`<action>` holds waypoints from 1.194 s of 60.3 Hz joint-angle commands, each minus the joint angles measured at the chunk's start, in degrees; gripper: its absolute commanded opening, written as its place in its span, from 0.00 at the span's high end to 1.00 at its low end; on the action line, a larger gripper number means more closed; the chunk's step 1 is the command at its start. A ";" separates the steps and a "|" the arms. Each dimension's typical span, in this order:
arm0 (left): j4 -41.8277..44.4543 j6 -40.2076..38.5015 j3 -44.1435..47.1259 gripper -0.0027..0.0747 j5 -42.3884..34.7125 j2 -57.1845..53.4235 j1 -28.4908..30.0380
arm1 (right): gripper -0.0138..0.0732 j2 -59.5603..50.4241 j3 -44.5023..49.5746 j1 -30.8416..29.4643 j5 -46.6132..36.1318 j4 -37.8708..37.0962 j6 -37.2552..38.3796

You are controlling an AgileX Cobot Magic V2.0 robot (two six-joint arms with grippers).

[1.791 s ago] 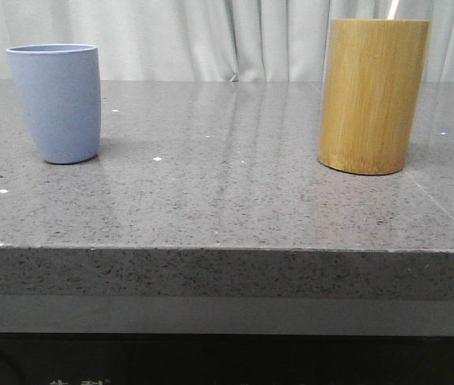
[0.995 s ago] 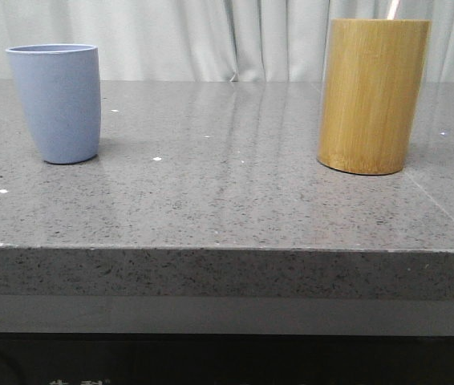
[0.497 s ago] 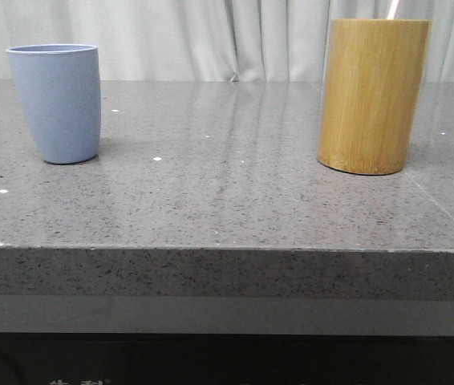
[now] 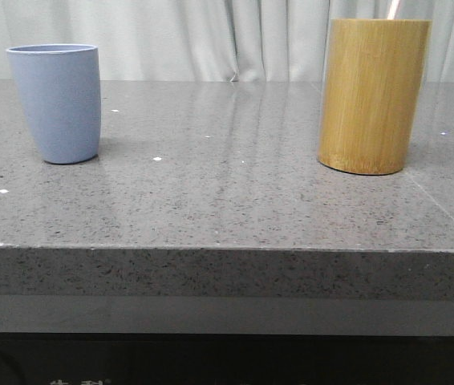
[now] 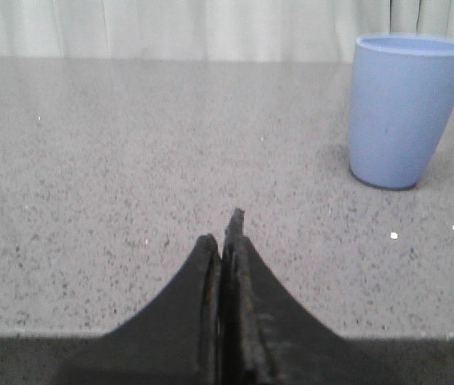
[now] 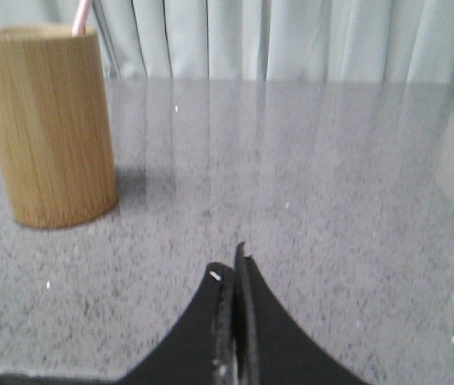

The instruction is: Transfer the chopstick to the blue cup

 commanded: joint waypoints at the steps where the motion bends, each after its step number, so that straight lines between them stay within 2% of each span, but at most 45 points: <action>1: -0.82 0.05 0.44 0.99 -6.97 -1.36 -0.50 | 0.97 -1.19 -0.33 -0.28 -7.26 -0.10 -0.35; 28: -0.82 0.05 0.44 0.99 -7.39 -1.36 -0.50 | 0.97 -1.19 -0.33 -0.28 -7.63 -0.10 -0.35; 33: -1.06 0.05 0.44 0.99 -9.60 -1.36 -0.50 | 0.97 -1.19 -0.33 -0.28 -8.57 -0.10 -0.35; 42: -6.95 -0.05 -0.52 0.99 -18.86 -1.36 -0.50 | 0.97 -1.19 -0.54 -0.28 -13.55 -0.10 -0.35; 47: -7.18 -0.21 -2.77 0.99 -18.83 -1.26 -0.50 | 0.97 -1.19 -2.49 -0.28 -13.32 0.09 -0.35; 51: -7.18 -0.21 -5.75 0.99 -15.88 -1.13 -0.50 | 0.97 -1.19 -6.10 -0.28 -10.03 1.24 -0.35; 60: -6.26 -0.21 -15.07 0.99 -5.06 2.27 -0.50 | 0.96 1.69 -16.50 -0.28 4.02 3.81 -0.35; 65: -5.21 -0.21 -20.47 0.99 -0.51 6.88 -0.50 | 0.96 6.65 -22.51 -0.28 9.54 4.33 -0.35; 72: -5.14 -0.21 -26.92 0.99 2.11 15.52 -0.50 | 0.96 14.15 -29.65 -0.28 13.73 5.72 -0.35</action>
